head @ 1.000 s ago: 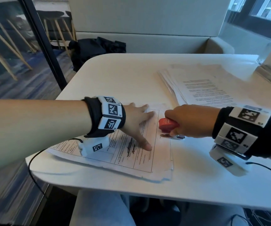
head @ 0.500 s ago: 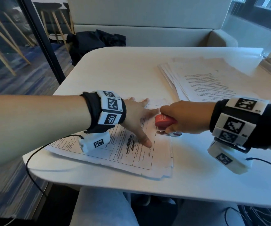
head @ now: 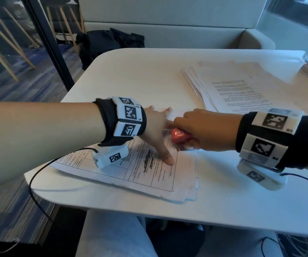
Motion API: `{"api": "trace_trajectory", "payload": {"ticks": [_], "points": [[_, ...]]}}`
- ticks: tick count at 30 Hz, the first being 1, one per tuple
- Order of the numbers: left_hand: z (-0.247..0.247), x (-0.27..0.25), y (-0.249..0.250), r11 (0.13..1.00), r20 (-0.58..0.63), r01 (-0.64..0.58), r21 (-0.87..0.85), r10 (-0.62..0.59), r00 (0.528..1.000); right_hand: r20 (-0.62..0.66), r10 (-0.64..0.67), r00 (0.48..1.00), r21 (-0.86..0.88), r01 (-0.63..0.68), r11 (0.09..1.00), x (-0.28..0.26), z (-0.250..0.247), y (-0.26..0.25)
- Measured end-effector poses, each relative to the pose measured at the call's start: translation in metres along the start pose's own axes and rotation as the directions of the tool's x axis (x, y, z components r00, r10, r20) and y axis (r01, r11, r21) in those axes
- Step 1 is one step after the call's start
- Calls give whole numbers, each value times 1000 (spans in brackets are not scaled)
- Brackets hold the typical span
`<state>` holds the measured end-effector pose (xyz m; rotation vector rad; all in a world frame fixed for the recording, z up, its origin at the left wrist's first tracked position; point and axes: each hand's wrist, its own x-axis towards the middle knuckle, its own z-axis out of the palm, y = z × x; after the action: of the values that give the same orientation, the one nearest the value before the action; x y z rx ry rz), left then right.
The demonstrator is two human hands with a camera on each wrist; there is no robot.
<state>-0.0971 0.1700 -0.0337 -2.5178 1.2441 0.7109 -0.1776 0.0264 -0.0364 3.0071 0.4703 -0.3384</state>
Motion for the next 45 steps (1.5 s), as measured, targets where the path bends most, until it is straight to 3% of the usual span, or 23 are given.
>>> {"api": "trace_trajectory", "payload": {"ticks": [3, 7, 9, 12, 17, 30, 36, 38, 41, 43, 45], "points": [[2, 3, -2, 1000, 11, 8, -8, -8, 1000, -72, -95, 993, -143, 84, 986, -1, 0, 0], [2, 5, -2, 1000, 10, 15, 16, -15, 1000, 64, 82, 995, 83, -87, 993, 2, 1, -3], [2, 5, -2, 1000, 5, 13, 25, -13, 1000, 80, 96, 992, 143, -106, 984, 3, 5, -3], [4, 8, -4, 1000, -4, 3, -4, -3, 1000, -9, -5, 1000, 112, 6, 994, 2, 1, -7], [5, 9, -7, 999, 11, -42, -22, 42, 999, -191, -241, 952, -186, 206, 961, -1, 5, -8], [4, 9, -5, 996, 35, -77, 44, 76, 997, -215, -437, 873, -324, 358, 876, -8, 1, -9], [3, 10, -5, 998, 35, -12, 67, 10, 999, -196, -484, 853, -453, 359, 816, -8, 4, -6], [3, 9, -4, 998, 40, -29, 55, 27, 999, -176, -453, 874, -417, 351, 839, -7, 1, -5], [4, 6, -4, 999, 16, -37, 12, 37, 999, -96, -248, 964, -162, 231, 959, -5, -2, -11], [4, 6, -3, 1000, 16, 8, 1, -8, 1000, 37, -33, 999, 58, 31, 998, -3, -1, -12], [4, 5, -2, 1000, 17, 18, 24, -19, 1000, 102, 82, 991, 194, -101, 976, 0, -2, -15]]}}
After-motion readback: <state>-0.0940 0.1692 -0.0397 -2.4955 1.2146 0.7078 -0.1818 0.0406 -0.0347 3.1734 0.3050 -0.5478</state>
